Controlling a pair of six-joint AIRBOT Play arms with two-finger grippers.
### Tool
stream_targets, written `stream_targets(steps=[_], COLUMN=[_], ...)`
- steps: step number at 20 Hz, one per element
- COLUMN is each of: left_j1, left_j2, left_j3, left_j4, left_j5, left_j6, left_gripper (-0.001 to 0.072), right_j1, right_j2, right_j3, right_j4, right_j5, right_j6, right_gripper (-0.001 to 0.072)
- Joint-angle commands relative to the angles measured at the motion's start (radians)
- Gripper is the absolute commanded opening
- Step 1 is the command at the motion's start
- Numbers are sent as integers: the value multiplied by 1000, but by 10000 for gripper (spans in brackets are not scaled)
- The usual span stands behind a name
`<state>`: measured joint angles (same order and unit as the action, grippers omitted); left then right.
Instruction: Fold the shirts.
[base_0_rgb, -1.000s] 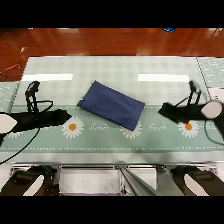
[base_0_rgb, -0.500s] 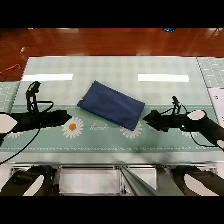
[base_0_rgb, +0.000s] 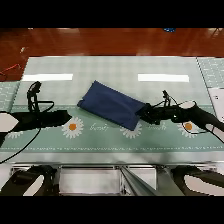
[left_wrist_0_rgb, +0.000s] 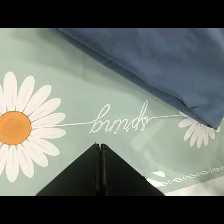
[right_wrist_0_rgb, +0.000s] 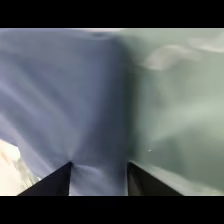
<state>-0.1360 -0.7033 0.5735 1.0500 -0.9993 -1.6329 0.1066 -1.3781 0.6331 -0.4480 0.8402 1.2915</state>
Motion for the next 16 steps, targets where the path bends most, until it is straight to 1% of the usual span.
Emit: stream_targets(steps=[1, 2, 3, 4, 6, 7, 10, 12, 14, 16], left_j1=[-1, -1, -1, -1, -1, 0, 0, 0, 0, 0], left_j2=[-6, -6, -6, -6, -6, -6, -6, -6, -6, -6], left_j3=[0, 0, 0, 0, 0, 0, 0, 0, 0, 0], left_j4=[-4, -4, -4, -4, -4, -4, -4, -4, -4, -4], left_j5=[2, 1, 1, 1, 1, 1, 5, 4, 5, 4], left_j6=[0, 0, 0, 0, 0, 0, 0, 0, 0, 0], left_gripper=[16, 16, 16, 16, 16, 16, 17, 17, 17, 17], right_j1=[109, 139, 160, 177, 197, 201, 203, 190, 143, 77], right_j2=[-105, -131, -145, -146, -145, -145, -145, -145, -145, -145], right_j3=[115, 153, 187, 221, 317, 383, 603, 770, 940, 1082], right_j4=[5, 5, 3, 1, -24, -55, -185, -315, -431, -478], right_j5=[1, 4, 5, 4, 44, 69, 142, 197, 282, 367], right_j6=[13, 16, 12, 8, -2, 16, 105, 185, 262, 299], right_gripper=[389, 274, 78, 28, 27, 27, 27, 27, 27, 27])
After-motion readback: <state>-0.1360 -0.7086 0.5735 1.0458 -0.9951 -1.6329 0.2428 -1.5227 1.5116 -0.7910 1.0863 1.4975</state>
